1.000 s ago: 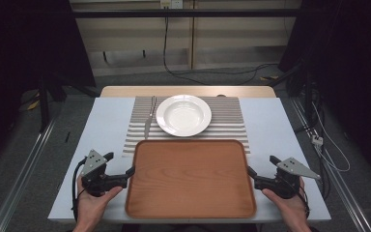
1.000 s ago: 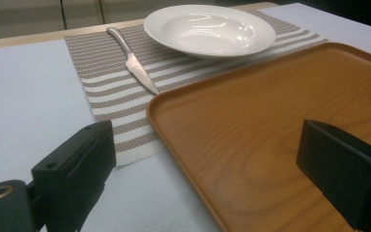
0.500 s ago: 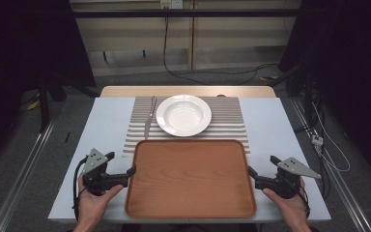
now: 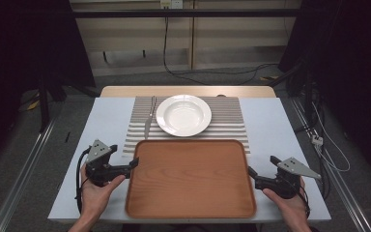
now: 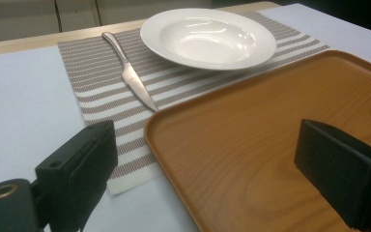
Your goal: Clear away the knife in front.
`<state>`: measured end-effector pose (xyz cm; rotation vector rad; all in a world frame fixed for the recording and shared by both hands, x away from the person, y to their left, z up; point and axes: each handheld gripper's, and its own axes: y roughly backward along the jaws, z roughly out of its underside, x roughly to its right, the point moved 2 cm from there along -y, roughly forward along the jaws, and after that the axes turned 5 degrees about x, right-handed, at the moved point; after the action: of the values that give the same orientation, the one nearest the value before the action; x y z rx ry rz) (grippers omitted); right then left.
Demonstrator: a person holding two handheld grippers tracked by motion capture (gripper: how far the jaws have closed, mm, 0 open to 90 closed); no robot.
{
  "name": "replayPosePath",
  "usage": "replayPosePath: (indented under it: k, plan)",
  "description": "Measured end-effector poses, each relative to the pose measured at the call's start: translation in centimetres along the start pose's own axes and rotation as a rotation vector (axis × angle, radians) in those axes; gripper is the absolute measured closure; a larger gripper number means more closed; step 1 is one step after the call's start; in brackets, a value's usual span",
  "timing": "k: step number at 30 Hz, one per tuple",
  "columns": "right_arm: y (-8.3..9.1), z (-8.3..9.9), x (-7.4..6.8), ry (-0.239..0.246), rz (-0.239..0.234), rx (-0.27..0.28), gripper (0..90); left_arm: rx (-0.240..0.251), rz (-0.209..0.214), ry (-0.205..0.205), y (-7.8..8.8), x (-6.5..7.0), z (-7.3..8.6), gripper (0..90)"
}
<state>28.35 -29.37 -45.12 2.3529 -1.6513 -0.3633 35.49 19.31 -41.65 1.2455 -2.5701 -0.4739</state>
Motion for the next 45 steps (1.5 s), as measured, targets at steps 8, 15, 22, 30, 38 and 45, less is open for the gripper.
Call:
replayPosePath:
  k: [8, 15, 22, 30, 38, 45]
  plan:
    - [-0.1, -0.1, -0.1, 0.002, 0.001, -0.002, 8.3, -0.015, 0.003, 0.003, -1.0, -0.5, -1.2, 8.5]
    - [-0.1, 0.0, 0.0, -0.001, 0.002, -0.004, 8.4, -0.050, 0.014, 0.008, -2.2, -1.1, -1.9, 8.9]
    - [-0.2, 0.0, 0.0, -0.001, -0.001, -0.006, 8.4, -0.066, 0.009, 0.008, -3.7, -1.6, -2.8, 9.3]
    - [-0.2, 0.0, 0.0, -0.002, -0.004, -0.007, 8.4, -0.077, -0.017, -0.014, -5.3, -2.2, -4.5, 9.2]
    - [-0.2, 0.0, -0.1, -0.006, -0.007, -0.009, 8.5, -0.112, -0.026, -0.017, -7.3, -2.9, -6.8, 11.0]
    - [-0.2, 0.0, -0.1, -0.006, -0.010, -0.010, 8.5, -0.124, -0.055, -0.011, -9.4, -3.7, -8.2, 11.3]
